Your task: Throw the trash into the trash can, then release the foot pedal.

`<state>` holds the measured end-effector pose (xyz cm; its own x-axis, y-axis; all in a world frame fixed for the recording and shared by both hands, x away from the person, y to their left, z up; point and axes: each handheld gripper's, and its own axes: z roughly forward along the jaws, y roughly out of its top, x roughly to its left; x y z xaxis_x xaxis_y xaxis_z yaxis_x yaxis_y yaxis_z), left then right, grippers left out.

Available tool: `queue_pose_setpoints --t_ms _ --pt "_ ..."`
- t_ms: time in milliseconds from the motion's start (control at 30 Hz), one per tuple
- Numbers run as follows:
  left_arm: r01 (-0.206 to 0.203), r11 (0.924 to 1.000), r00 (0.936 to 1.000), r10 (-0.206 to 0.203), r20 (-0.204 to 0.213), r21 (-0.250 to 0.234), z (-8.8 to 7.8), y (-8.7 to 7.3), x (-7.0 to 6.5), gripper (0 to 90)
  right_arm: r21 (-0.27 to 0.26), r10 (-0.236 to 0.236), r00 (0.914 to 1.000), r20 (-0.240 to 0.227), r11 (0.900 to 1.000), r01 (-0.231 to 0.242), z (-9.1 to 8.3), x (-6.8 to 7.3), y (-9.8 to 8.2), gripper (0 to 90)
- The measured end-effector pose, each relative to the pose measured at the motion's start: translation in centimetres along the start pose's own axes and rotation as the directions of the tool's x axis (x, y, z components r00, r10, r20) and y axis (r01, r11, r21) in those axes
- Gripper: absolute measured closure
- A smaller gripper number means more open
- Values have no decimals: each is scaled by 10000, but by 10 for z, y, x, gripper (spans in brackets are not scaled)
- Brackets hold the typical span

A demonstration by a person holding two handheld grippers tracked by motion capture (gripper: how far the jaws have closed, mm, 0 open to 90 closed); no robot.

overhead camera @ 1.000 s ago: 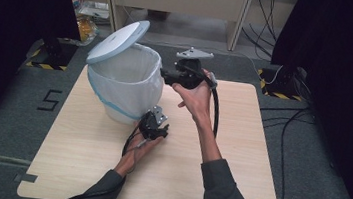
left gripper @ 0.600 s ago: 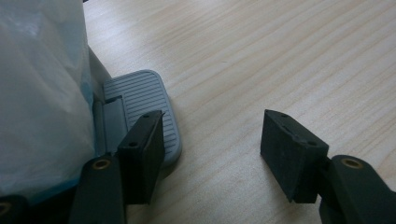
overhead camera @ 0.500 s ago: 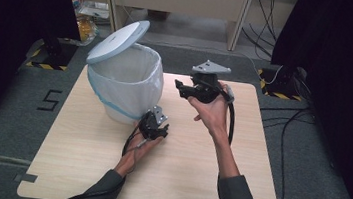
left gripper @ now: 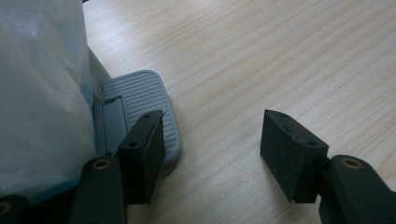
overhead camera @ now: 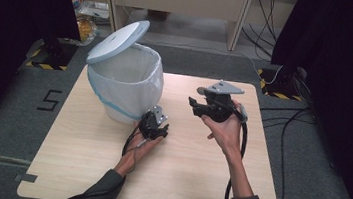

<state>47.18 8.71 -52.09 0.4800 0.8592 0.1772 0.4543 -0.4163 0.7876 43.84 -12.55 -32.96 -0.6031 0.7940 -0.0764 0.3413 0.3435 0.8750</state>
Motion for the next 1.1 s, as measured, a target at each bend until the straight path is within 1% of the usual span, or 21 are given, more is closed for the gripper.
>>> queue_pose_setpoints --t_ms 200,400,700,733,833,933,1033,1100 --pt "-42 10000 10000 42 -2 10 0 0 0 391 229 301 9995 131 9993 -304 -4 -6 -30 388" --pt "-52 10000 10000 52 8 39 0 0 0 392 312 514 9985 175 9982 -520 -7 -7 -52 367" --pt "-66 10000 10000 66 3 36 0 0 0 393 367 348 9990 293 9987 -359 -15 1 -72 350" --pt "-68 10000 10000 68 1 42 0 0 0 393 367 348 9990 293 9987 -359 -15 1 -72 350" --pt "-66 10000 10000 66 1 54 0 0 0 394 576 218 9992 344 9981 -238 -16 4 -81 349" --pt "-20 10000 10000 20 -9 22 0 0 0 396 646 206 9991 360 9976 -229 -17 5 -86 349" --pt "-86 10000 10000 86 -23 27 0 0 1 396 631 298 9991 305 9975 -317 -18 7 -90 349" --pt "-79 10000 10000 79 -24 23 0 0 1 397 703 322 9992 256 9969 -339 -17 9 -98 347"
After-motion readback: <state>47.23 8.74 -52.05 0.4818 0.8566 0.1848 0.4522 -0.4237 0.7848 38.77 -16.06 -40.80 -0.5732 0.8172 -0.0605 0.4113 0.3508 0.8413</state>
